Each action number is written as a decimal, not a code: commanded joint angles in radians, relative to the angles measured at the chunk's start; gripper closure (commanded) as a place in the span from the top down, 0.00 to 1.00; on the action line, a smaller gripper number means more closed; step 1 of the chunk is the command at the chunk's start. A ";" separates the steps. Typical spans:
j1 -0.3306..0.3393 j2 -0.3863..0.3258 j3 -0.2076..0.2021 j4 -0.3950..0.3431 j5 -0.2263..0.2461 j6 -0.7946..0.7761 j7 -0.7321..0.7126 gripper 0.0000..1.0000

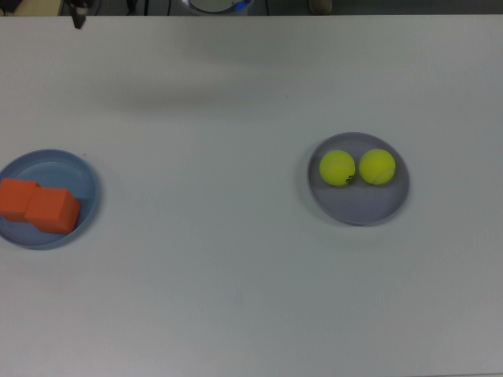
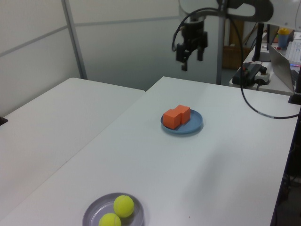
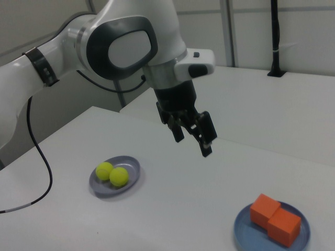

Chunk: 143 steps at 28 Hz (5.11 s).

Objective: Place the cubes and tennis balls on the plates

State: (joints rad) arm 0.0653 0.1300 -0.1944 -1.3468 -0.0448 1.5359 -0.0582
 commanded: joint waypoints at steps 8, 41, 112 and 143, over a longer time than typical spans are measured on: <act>-0.104 -0.062 -0.003 -0.014 0.033 -0.053 0.011 1.00; -0.113 -0.118 0.012 -0.018 0.043 -0.083 0.138 1.00; -0.116 -0.136 0.001 -0.008 0.068 -0.069 0.104 1.00; -0.119 -0.138 0.000 -0.009 0.066 -0.069 0.080 1.00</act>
State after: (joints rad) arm -0.0502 0.0073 -0.1890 -1.3468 -0.0013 1.4701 0.0468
